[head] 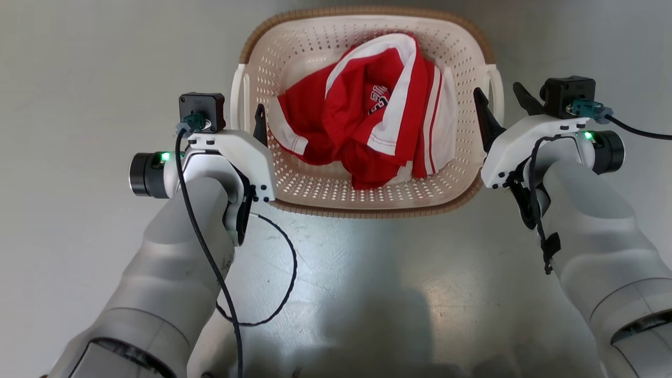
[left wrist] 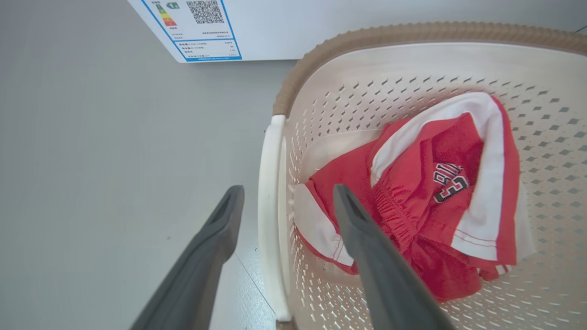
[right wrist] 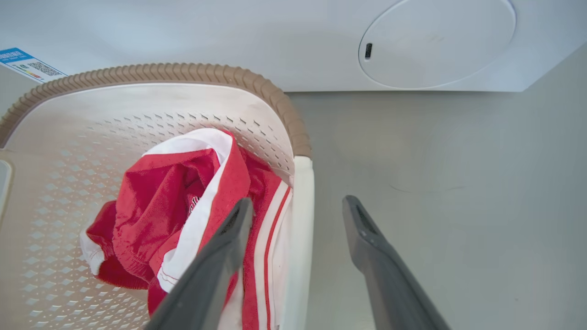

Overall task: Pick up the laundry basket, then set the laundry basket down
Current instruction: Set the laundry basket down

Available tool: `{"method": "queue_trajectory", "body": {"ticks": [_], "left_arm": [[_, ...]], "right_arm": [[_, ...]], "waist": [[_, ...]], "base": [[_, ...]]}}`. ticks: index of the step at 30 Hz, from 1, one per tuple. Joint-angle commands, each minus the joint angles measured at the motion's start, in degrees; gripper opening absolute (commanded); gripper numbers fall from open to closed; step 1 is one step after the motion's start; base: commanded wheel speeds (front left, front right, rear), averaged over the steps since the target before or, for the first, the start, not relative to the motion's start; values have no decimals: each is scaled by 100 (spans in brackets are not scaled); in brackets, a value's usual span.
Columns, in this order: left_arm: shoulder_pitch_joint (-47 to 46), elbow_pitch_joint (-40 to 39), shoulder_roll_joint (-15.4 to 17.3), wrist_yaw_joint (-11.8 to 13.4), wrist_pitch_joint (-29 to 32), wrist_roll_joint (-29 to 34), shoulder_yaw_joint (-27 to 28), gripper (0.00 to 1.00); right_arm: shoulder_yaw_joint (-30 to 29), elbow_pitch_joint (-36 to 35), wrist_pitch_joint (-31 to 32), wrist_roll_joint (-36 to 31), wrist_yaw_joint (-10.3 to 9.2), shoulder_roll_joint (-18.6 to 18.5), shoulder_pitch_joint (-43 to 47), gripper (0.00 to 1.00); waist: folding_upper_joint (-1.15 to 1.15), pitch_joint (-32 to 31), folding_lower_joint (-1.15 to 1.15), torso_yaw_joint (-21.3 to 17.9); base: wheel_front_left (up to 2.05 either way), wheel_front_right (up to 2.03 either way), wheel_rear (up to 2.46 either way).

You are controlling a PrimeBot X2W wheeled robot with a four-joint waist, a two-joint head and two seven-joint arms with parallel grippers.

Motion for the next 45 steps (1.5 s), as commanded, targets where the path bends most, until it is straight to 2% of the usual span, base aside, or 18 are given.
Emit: {"method": "queue_trajectory", "body": {"ticks": [1,7,15,25,33,45], "left_arm": [[249,-133,200,18,-35,82,142,100],[568,-558,294,36,-35,321,364,100],[1372,-1494,323,14,-35,780,993,100],[2934,-3067,343,-62,-35,1727,1873,100],[4327,-4387,310,-101,-35,2355,2442,100],[5860,-5899,179,11,-35,2691,2910,100]], "right_arm": [[81,-97,-73,35,36,157,234,100],[51,-536,-77,65,36,157,434,100],[-147,-1550,-78,-30,36,157,1227,100],[-278,-2862,-78,19,36,157,2696,100],[-319,-3817,-78,-111,36,157,3809,100],[-706,-5240,-79,-68,36,157,5197,100]], "waist": [[0,-123,0,-17],[0,-492,0,-66],[0,-1400,0,-149],[0,-2721,0,-293],[0,-3541,0,-440],[0,-4373,0,-484]], "base": [[0,0,0],[0,0,0],[0,0,0],[0,0,0],[0,0,0],[0,0,0]]}}
